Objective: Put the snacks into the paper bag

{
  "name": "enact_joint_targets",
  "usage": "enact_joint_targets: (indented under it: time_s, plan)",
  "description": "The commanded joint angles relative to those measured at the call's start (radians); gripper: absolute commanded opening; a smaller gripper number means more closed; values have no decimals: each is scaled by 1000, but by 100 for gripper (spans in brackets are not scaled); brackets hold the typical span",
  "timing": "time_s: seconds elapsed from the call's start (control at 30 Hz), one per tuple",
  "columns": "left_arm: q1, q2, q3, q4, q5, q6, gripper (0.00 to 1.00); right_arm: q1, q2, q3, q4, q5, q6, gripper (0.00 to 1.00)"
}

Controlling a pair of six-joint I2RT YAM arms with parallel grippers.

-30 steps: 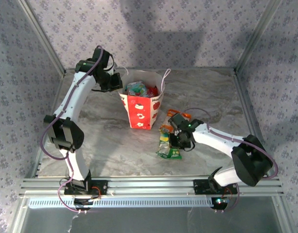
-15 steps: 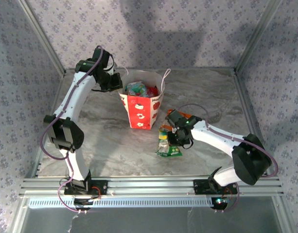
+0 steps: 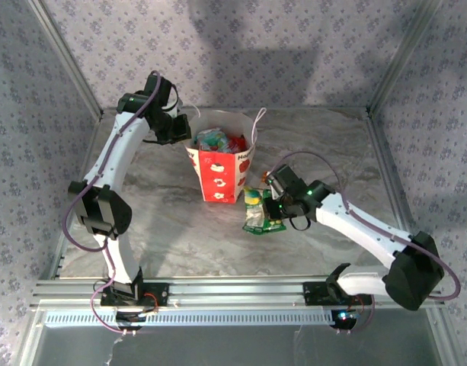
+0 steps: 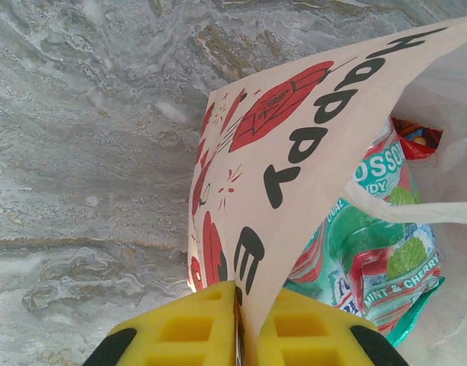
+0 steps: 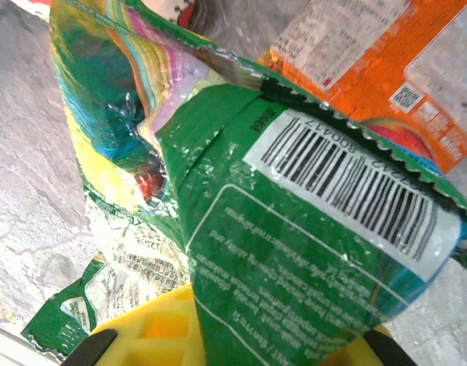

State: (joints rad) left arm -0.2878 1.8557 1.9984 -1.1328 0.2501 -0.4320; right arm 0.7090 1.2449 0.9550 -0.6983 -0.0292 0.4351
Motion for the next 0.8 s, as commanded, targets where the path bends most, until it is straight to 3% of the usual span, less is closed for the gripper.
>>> enact_joint_targets:
  time_s: [0.0,0.77]
  plan:
    - [6,12,36,-10,-3,-13,12,-20,-47,33,5,38,-36,0]
    - [6,12,33,6,-10,-22,12,-157,-217,97,45,22,-84,0]
